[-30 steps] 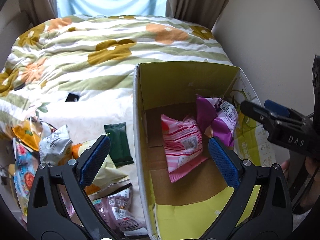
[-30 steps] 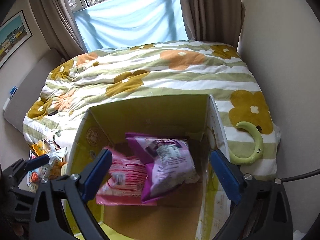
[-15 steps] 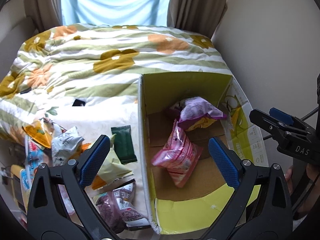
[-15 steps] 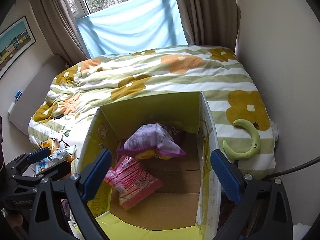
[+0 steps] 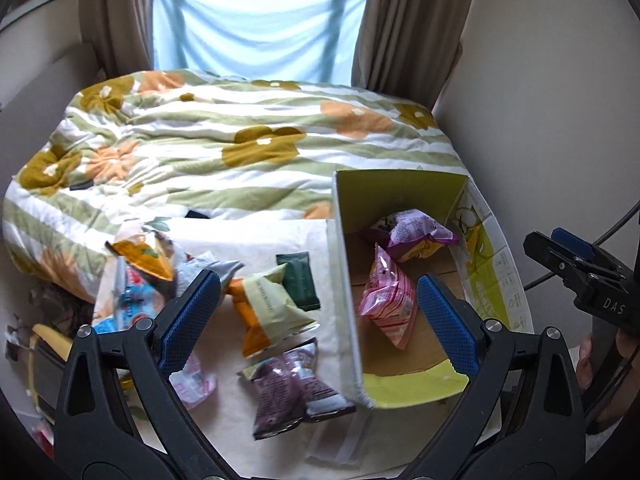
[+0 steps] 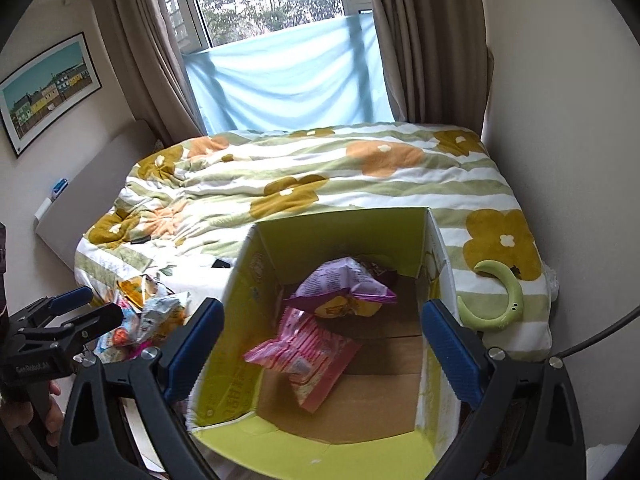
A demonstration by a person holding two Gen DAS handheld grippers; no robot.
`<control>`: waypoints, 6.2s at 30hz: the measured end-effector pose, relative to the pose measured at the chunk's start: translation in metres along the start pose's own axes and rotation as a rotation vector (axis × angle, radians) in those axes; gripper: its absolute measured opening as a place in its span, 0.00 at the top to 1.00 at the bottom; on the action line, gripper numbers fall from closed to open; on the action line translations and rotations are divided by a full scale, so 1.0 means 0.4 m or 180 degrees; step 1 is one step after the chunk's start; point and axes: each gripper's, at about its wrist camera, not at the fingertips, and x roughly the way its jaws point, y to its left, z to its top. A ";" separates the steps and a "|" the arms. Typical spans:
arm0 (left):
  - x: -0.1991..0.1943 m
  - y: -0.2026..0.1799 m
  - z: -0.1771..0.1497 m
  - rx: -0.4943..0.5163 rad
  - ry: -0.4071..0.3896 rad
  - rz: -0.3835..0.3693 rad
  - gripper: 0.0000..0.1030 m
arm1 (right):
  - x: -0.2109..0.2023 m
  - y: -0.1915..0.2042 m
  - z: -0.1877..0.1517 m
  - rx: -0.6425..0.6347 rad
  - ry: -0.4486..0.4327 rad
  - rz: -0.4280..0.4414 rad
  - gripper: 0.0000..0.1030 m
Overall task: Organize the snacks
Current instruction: 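Move both tools back toward the snack pile, then grasp the dark purple bag with the left tool while the right tool approaches the white packet, then grasp the white packet beside the box with the right tool, then lower both held items into the box and open both tools, then move both tools back over the snack pile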
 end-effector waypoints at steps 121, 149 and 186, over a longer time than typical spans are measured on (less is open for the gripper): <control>0.022 0.234 -0.232 0.0392 0.0639 -0.0768 0.39 | -0.004 0.366 -0.441 0.0433 0.0336 -0.0533 0.40; 0.305 -0.242 -0.113 0.0223 0.0666 -0.0459 0.03 | -0.023 -0.056 -0.158 0.0103 0.0053 -0.0201 0.59; -0.003 -0.104 -0.167 0.0089 0.0200 0.0006 0.03 | -0.030 -0.002 -0.205 -0.0111 0.0052 -0.0020 0.01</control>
